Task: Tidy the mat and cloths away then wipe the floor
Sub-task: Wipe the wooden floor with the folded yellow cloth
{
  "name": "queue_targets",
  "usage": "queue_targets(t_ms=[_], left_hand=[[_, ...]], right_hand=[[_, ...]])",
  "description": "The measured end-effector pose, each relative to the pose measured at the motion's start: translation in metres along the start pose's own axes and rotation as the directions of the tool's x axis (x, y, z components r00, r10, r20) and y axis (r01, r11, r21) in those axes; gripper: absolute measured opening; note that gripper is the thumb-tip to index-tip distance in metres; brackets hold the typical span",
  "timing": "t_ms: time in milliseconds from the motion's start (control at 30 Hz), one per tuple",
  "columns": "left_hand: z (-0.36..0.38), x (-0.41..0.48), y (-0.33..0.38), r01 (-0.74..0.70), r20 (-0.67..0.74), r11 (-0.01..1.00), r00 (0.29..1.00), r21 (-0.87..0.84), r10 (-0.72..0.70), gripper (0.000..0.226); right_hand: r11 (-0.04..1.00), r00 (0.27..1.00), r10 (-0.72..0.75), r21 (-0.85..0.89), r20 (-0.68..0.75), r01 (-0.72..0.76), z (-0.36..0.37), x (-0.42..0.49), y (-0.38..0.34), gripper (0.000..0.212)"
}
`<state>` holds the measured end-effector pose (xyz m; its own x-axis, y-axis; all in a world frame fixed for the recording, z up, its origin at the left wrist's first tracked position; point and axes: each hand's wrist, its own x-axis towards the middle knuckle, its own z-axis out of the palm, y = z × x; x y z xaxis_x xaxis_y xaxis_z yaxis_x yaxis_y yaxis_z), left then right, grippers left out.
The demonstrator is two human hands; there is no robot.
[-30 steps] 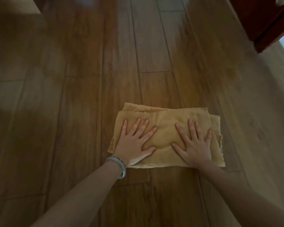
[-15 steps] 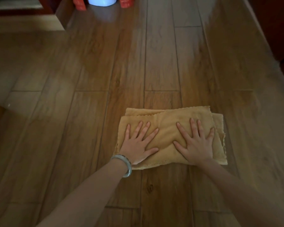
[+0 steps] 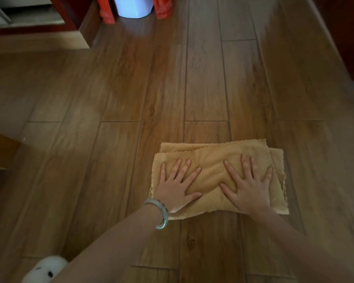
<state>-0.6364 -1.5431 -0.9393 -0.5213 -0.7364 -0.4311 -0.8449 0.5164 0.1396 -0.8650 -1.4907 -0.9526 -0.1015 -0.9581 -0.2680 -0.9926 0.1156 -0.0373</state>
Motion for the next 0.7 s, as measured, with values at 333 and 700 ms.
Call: queue_targets(t_ms=[333, 700], left_hand=[[0.002, 0.039, -0.032, -0.176, -0.235, 0.981, 0.953, 0.079, 0.19, 0.068], [-0.038, 0.108, -0.091, -0.04, -0.281, 0.993, 0.957, 0.115, 0.071, 0.073]], right_hand=[[0.998, 0.997, 0.068, 0.01, -0.029, -0.067, 0.005, 0.008, -0.003, 0.071], [0.99, 0.991, 0.136, -0.029, -0.003, -0.136, -0.028, 0.128, -0.034, 0.079]])
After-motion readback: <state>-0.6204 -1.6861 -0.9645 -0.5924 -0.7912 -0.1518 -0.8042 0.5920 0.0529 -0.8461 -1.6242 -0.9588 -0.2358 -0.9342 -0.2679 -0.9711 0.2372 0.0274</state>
